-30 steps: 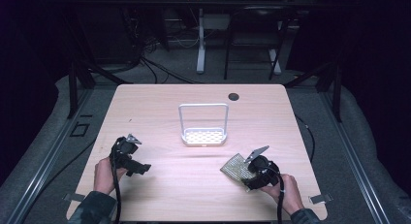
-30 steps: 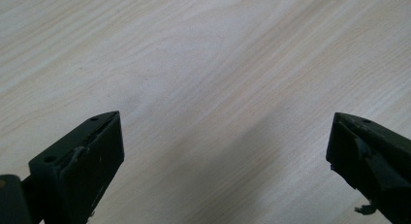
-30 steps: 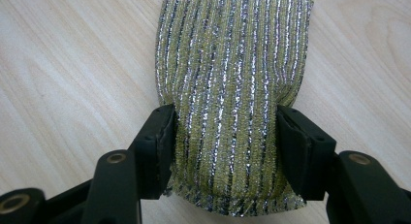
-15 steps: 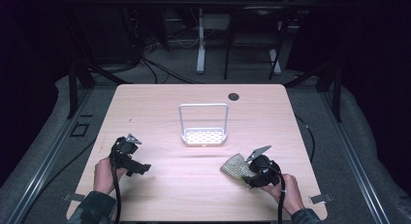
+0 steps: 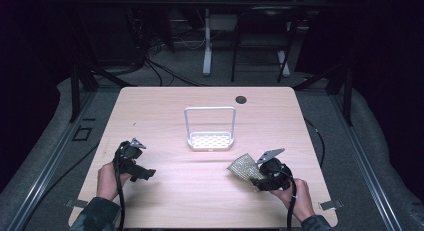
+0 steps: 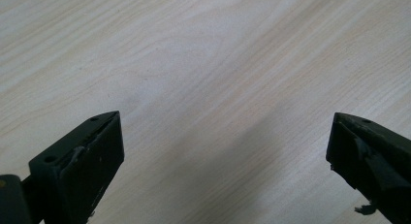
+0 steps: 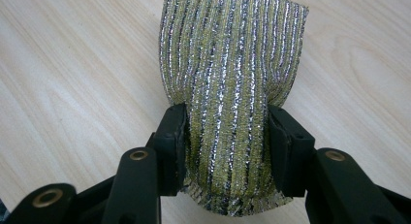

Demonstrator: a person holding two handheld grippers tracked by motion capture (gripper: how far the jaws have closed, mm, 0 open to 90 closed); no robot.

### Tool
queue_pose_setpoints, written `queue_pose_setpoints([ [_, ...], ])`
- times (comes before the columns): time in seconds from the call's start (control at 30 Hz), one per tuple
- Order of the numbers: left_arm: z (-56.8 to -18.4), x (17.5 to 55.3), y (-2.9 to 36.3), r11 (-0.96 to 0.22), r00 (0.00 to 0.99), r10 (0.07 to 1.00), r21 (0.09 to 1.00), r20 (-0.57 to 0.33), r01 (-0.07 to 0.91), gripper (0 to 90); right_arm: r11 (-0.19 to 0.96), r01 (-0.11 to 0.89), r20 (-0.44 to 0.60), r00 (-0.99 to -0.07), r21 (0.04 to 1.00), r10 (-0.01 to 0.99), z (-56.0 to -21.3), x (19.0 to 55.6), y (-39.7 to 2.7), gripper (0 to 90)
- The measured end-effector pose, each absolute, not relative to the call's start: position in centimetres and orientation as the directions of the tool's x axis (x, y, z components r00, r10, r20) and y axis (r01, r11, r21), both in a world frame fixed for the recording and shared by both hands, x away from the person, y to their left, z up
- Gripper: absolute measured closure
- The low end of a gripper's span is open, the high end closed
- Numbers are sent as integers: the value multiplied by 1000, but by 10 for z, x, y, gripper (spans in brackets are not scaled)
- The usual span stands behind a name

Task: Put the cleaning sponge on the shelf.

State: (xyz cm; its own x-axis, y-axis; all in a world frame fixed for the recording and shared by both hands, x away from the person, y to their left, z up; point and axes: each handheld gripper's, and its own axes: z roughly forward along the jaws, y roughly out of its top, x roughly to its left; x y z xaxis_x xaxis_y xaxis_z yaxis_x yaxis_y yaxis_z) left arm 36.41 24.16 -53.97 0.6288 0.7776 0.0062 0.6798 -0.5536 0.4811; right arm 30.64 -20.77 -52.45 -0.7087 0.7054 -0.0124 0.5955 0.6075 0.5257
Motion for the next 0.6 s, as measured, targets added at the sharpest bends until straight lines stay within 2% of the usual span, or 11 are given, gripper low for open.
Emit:
queue_pose_setpoints([
  [0.6,-540,364,242,-560,630,776,472,13,680,0,614,557,-47,-718,560,694,-517,308,-194,544],
])
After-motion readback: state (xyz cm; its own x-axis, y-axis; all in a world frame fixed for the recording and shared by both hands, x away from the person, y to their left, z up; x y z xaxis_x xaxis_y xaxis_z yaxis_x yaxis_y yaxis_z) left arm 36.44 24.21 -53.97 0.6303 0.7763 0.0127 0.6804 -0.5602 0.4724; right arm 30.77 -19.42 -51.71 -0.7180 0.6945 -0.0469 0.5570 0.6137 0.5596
